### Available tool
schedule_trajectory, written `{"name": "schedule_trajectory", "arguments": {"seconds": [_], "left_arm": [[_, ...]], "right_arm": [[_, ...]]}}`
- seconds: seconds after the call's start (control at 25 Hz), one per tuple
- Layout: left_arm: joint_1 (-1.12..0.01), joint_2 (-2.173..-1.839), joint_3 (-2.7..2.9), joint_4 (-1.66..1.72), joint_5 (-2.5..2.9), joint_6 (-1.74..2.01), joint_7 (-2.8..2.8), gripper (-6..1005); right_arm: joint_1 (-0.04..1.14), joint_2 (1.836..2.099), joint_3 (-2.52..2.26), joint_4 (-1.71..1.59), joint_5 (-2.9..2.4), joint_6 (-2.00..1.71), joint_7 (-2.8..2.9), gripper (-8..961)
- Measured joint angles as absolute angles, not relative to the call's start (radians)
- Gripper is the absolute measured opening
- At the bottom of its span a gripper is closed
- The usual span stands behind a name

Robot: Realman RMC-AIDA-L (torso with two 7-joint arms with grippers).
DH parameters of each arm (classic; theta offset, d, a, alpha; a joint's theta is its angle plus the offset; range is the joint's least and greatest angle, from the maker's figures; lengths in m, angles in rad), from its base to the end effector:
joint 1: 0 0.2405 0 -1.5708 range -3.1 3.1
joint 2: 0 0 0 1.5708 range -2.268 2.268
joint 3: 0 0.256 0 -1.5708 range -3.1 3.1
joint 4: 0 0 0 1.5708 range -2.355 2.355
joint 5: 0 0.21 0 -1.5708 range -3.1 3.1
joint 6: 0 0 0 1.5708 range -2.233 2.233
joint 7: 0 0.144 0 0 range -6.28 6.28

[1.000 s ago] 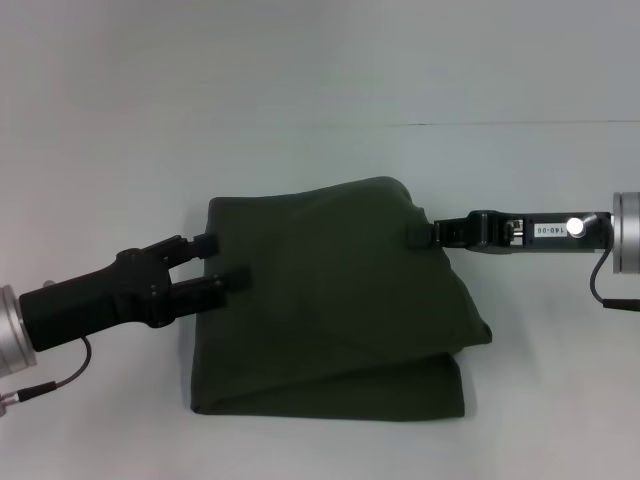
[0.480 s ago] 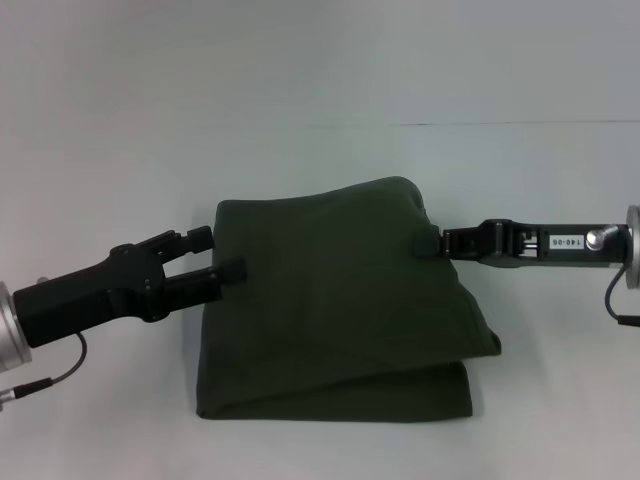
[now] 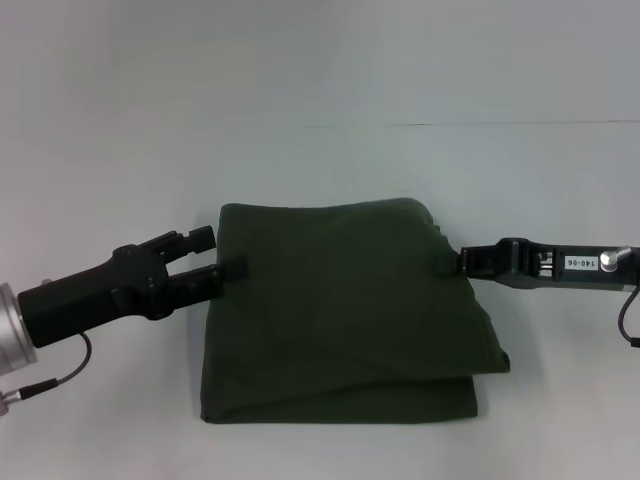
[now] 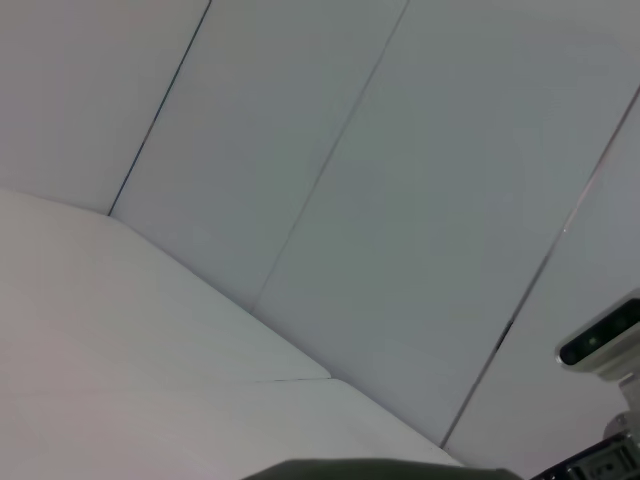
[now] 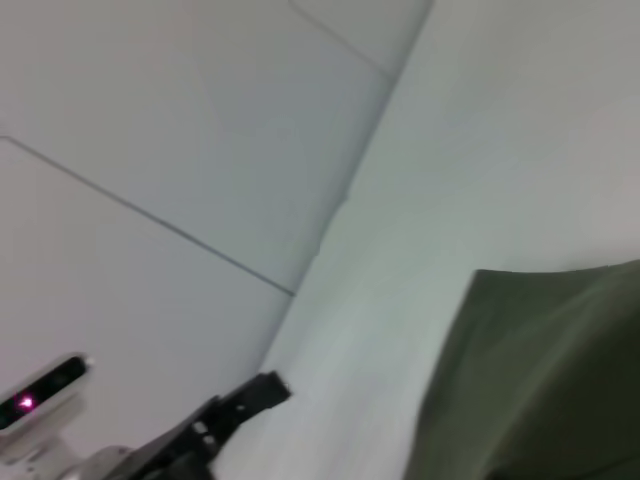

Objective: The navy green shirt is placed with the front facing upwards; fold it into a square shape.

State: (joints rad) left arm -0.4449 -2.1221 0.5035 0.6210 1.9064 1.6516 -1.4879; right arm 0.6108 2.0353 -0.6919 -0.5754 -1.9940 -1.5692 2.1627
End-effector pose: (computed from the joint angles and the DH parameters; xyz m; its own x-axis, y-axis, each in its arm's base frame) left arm -0.2759 0.3042 0.0092 0.5199 0.4488 0.7268 0.6636 -0.7480 -0.0128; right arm 0.2461 0.3462 0.0021 0.2669 -0.8639 -0.4272 -0.8660 -0.4094 0.2870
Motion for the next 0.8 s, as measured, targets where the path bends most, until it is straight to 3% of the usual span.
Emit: {"name": "schedule_trajectory", "arguments": {"seconds": [0.8], "left_arm": [[-0.454, -2.124, 0.503, 0.614, 1.907, 1.628, -1.488, 887]], "right_arm": [[0.581, 2.049, -0.702, -0.570, -2.101, -1.363, 2.144, 37]]}}
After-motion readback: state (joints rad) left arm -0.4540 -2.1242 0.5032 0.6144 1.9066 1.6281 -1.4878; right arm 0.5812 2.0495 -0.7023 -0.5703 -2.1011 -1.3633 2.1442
